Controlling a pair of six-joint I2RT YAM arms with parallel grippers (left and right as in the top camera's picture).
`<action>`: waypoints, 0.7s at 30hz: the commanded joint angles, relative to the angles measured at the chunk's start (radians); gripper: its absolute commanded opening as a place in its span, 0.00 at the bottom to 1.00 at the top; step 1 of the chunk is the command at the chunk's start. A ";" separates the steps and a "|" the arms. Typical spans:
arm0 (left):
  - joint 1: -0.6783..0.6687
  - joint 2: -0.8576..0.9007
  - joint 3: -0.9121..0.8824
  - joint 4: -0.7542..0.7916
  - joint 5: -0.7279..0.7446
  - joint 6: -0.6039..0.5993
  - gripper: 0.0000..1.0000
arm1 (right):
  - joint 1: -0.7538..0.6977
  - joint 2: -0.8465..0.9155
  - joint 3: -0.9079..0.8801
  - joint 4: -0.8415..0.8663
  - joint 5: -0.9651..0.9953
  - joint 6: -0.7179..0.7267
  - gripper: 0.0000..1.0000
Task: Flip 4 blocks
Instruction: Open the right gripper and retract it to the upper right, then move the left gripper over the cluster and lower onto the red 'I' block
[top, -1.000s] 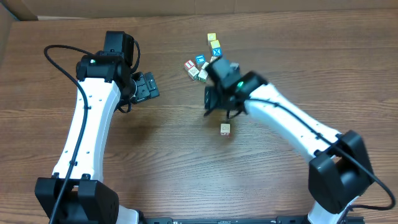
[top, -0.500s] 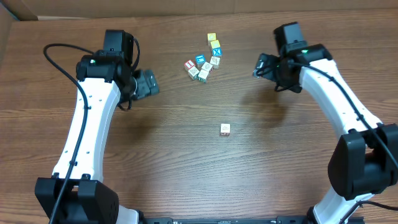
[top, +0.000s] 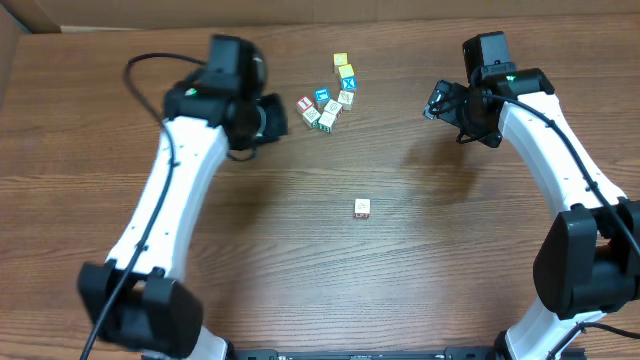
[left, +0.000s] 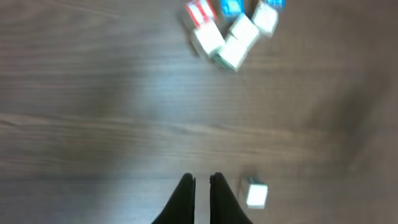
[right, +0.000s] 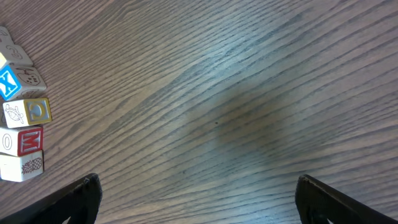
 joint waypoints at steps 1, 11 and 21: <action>-0.035 0.106 0.194 -0.080 -0.026 0.037 0.04 | 0.000 -0.003 0.014 0.005 -0.004 -0.004 1.00; -0.120 0.525 0.683 -0.153 -0.044 0.213 0.72 | 0.000 -0.003 0.014 0.004 -0.004 -0.004 1.00; -0.134 0.670 0.683 -0.020 -0.191 0.250 0.67 | 0.000 -0.003 0.014 0.004 -0.004 -0.004 1.00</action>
